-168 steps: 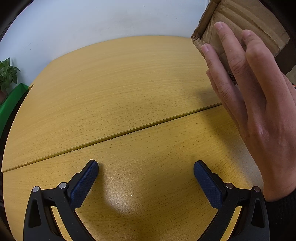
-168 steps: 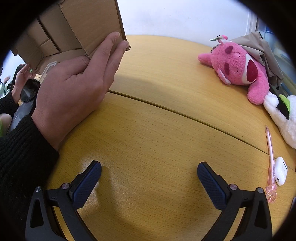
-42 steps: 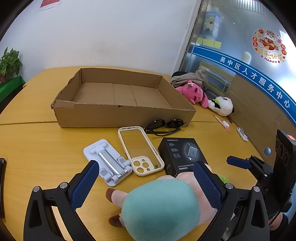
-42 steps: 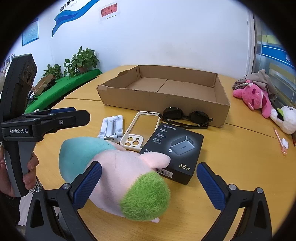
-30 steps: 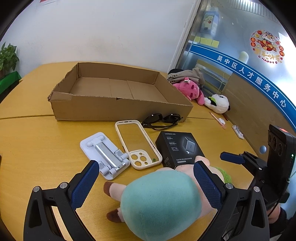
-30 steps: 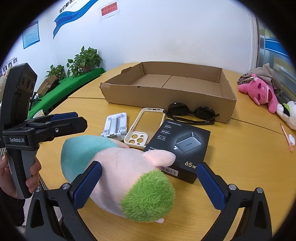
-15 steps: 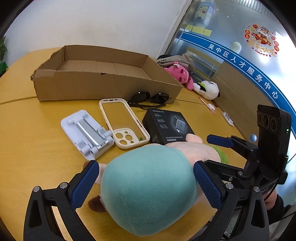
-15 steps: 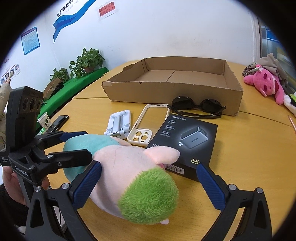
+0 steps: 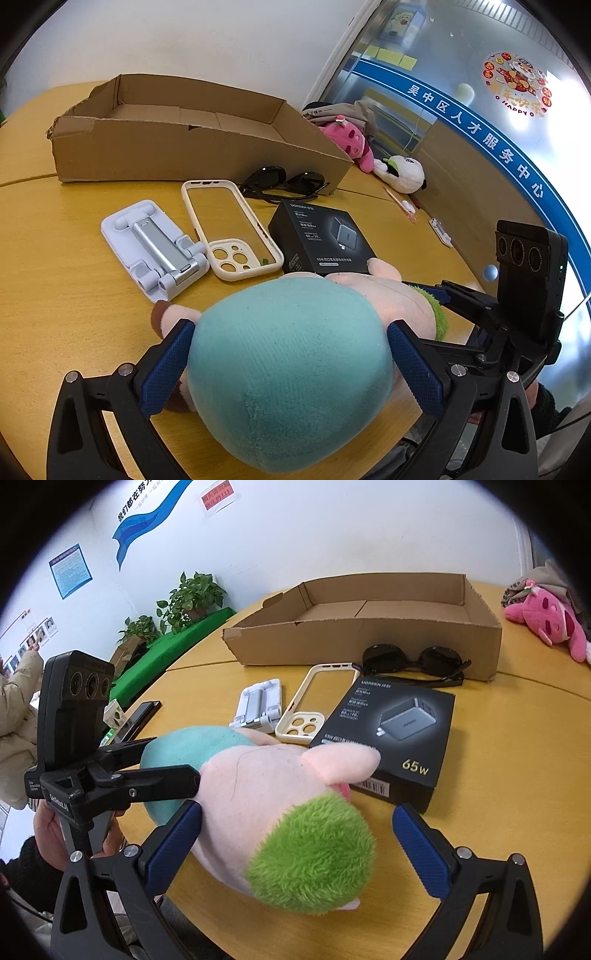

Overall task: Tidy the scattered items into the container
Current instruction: 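Close the right gripper on the plush pig toy's body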

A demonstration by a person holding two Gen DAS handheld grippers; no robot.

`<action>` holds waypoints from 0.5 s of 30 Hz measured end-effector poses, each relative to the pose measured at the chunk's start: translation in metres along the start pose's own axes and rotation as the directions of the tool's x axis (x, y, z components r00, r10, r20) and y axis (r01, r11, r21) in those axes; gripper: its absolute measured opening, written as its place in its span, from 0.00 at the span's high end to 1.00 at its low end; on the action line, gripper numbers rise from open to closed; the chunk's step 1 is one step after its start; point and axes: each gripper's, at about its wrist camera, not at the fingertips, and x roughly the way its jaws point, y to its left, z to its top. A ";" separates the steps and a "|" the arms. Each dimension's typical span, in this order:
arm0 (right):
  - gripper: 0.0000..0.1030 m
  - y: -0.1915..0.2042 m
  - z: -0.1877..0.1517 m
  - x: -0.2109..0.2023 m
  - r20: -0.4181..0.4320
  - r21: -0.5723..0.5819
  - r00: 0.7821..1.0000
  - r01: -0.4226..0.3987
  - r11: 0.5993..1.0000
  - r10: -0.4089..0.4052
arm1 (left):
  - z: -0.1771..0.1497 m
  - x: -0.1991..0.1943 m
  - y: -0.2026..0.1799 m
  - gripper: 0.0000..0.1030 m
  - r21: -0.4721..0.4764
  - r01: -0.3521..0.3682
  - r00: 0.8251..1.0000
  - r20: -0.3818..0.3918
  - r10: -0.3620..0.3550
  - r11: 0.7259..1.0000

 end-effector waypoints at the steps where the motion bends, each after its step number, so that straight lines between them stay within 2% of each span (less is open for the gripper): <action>1: 0.01 0.000 -0.001 -0.001 0.001 -0.005 1.000 0.003 1.000 -0.003 | -0.001 -0.001 -0.001 0.00 0.001 -0.005 1.000 0.007 0.005 1.000; 9: 0.03 -0.001 -0.001 -0.003 -0.001 -0.028 1.000 0.011 1.000 -0.011 | -0.001 0.000 -0.003 0.00 0.013 -0.012 0.999 0.029 0.012 1.000; 15: 0.12 0.001 0.002 -0.002 0.002 -0.034 1.000 0.002 0.999 -0.002 | 0.000 0.004 0.011 0.00 -0.053 0.032 0.999 0.031 -0.031 0.998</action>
